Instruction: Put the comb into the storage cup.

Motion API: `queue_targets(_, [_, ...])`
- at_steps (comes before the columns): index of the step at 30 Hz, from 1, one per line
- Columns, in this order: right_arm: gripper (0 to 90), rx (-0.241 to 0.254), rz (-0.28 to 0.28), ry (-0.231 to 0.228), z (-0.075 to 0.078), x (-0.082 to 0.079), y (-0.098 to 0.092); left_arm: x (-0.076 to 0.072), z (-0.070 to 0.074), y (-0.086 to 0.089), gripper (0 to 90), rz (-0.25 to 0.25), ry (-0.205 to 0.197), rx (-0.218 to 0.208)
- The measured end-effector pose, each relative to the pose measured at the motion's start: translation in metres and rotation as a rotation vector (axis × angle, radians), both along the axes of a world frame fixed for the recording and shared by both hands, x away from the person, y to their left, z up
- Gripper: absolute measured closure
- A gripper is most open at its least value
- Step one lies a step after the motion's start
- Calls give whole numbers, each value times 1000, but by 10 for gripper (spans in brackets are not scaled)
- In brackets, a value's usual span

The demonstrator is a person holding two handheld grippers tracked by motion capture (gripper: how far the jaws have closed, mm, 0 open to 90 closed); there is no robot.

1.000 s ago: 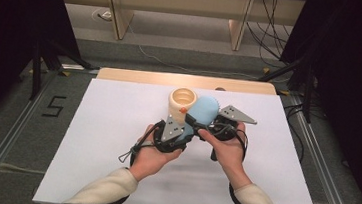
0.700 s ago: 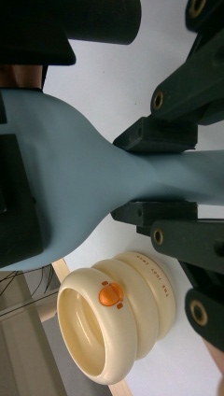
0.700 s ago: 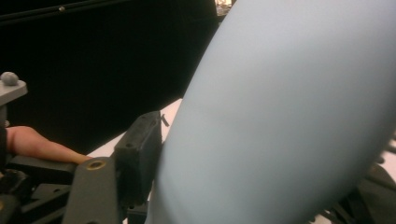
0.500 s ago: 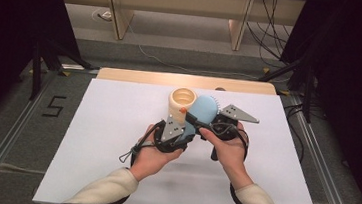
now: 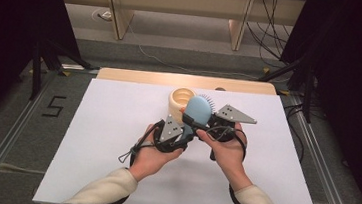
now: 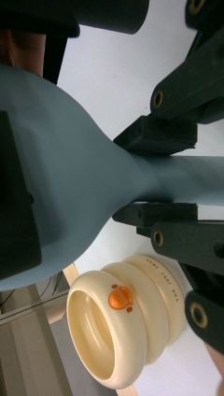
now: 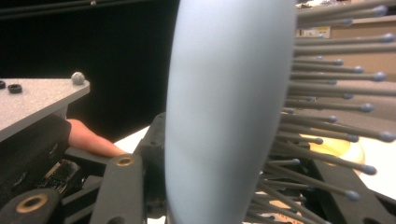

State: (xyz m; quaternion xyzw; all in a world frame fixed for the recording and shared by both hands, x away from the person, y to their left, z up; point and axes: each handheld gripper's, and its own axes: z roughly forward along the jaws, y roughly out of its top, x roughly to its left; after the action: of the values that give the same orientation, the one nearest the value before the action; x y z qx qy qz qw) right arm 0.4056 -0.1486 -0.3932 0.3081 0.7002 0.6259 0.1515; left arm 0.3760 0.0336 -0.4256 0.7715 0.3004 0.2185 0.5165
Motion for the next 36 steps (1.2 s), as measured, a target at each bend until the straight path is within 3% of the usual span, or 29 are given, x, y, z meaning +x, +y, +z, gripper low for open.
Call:
queue_targets(7, [514,-56,7,-45,6,-3,4,1,-2,4,503,-33,10,15])
queue_targets(16, [514,-55,-21,-56,12,0,-5,-5,-9,19,158,-58,81,69])
queue_targets(22, [513,-65,-31,-59,13,1,-9,-8,-13,35,67,-62,112,77])
queue_targets(29, [513,-73,-37,-60,15,2,-11,-21,-27,54,23,-63,132,107])
queue_targets(36, [512,-77,-49,-64,16,3,-13,-32,-32,75,20,-31,110,102])
